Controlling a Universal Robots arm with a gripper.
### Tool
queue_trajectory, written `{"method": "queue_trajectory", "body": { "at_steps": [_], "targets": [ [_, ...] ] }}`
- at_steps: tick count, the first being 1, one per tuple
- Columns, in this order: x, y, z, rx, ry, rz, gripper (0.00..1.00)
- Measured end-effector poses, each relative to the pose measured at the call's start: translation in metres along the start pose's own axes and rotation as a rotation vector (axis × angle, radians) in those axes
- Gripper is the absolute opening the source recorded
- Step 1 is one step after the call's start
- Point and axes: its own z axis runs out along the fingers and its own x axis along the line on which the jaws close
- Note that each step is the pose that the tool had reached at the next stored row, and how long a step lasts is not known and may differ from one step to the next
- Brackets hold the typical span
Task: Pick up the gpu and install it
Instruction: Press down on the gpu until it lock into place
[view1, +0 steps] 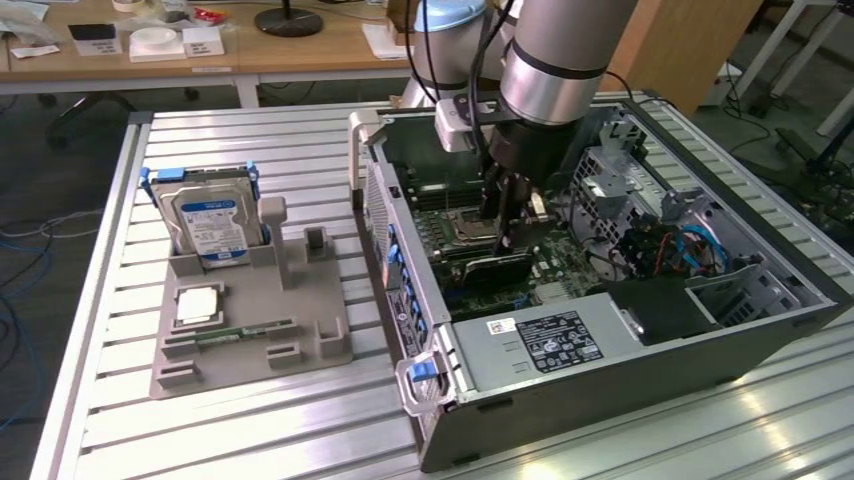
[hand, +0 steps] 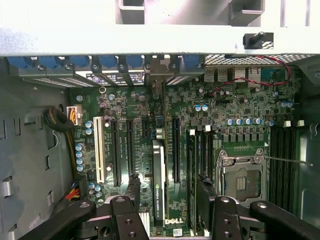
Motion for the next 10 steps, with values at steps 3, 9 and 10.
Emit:
{"method": "queue_trajectory", "body": {
  "at_steps": [3,9,10],
  "targets": [
    [0.0,0.0,0.0,0.0,0.0,0.0,0.58],
    [0.0,0.0,0.0,0.0,0.0,0.0,0.44],
    [0.0,0.0,0.0,0.0,0.0,0.0,0.38]
  ]
}}
